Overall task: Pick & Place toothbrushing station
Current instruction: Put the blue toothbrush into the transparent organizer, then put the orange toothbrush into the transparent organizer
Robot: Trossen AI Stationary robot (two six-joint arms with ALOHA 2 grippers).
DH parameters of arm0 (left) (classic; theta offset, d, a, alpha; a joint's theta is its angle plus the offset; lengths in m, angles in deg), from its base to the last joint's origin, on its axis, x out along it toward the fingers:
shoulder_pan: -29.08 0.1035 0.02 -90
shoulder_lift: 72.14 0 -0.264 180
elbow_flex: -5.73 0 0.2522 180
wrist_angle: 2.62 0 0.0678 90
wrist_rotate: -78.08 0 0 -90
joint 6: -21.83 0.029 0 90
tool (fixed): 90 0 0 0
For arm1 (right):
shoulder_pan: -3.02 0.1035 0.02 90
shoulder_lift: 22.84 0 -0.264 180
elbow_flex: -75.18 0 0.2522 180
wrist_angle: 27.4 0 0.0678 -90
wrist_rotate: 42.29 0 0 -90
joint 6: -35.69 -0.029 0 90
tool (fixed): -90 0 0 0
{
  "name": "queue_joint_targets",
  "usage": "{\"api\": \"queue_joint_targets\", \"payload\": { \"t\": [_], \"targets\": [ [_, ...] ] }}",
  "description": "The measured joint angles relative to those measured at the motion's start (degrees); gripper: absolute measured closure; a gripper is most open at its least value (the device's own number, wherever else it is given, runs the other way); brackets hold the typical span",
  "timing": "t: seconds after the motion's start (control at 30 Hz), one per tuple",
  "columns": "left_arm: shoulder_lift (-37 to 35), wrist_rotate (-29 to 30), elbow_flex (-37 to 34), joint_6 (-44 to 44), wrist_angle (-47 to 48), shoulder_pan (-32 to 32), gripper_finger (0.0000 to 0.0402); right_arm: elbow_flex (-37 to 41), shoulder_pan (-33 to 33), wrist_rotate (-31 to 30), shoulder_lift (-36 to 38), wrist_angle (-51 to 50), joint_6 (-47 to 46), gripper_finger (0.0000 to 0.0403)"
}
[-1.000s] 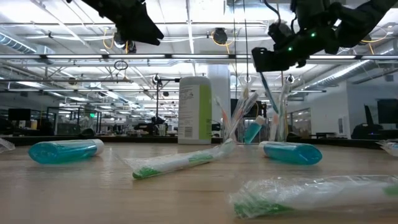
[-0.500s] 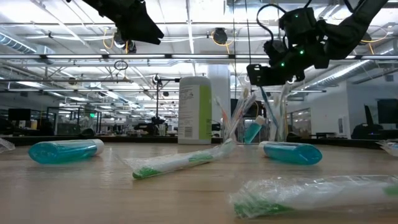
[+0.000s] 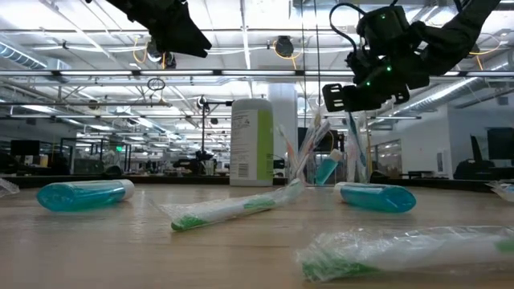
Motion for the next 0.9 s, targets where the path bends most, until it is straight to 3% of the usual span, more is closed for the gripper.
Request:
{"api": "queue_joint_targets", "payload": {
  "t": [0.17, 0.47, 0.9],
  "targets": [
    [0.0, 0.0, 0.0, 0.0, 0.0, 0.0, 0.0192, 0.0, 0.5, -1.7, 0.0, -2.9, -1.5, 0.0387],
    [0.0, 0.0, 0.0, -0.5, 0.0, 0.0, 0.0192, 0.0, 0.3, -1.3, 0.0, -11.5, -14.5, 0.0378],
    [0.0, 0.0, 0.0, -0.7, 0.5, 0.0, 0.0192, 0.0, 0.3, -0.4, 0.6, -16.2, -13.7, 0.0277]
  ]
}}
